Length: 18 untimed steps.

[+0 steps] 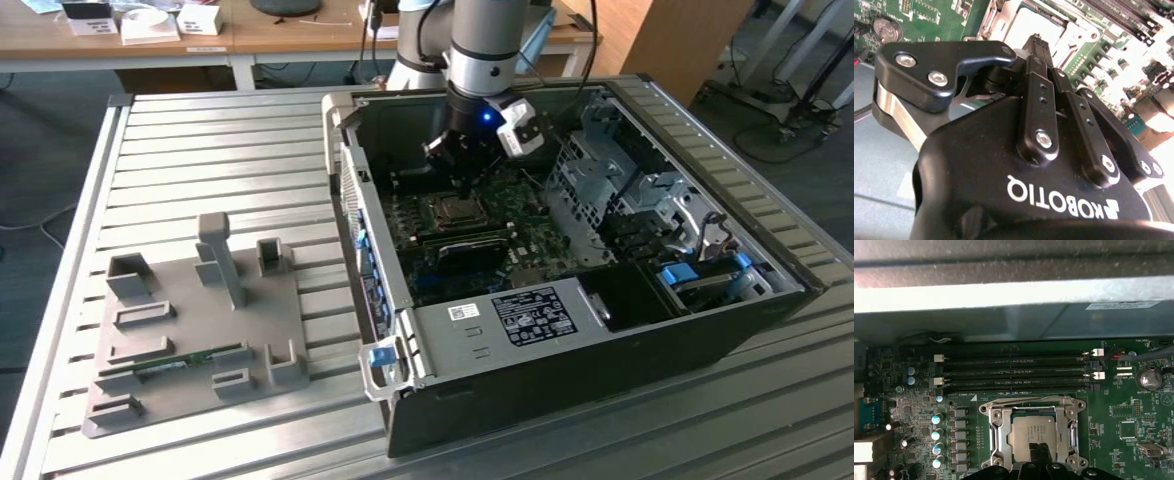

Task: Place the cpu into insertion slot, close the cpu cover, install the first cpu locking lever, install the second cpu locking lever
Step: 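Install the second cpu locking lever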

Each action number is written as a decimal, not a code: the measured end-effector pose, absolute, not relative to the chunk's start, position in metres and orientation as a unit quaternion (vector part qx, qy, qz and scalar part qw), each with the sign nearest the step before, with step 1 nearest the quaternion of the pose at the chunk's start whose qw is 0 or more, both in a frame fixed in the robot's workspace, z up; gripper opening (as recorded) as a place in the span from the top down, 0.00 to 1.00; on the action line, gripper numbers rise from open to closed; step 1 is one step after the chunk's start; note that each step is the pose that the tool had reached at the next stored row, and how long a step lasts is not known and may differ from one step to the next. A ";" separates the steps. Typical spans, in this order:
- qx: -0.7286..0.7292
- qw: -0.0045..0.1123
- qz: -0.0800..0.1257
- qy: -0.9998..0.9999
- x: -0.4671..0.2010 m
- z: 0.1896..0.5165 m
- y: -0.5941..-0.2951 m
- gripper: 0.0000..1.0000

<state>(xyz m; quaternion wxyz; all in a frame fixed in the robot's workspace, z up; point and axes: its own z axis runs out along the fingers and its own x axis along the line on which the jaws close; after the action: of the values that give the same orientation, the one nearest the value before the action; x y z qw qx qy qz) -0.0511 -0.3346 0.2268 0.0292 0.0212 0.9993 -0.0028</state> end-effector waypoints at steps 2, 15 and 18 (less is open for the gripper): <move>0.021 0.029 -0.003 0.999 -0.051 0.228 -0.335 0.89; 0.021 0.029 -0.003 0.999 -0.051 0.233 -0.335 0.89; 0.021 0.022 -0.003 1.000 -0.051 0.233 -0.335 0.89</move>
<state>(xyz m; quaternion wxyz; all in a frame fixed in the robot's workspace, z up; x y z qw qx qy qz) -0.0509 -0.3346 0.2325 0.0217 0.0212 0.9995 -0.0030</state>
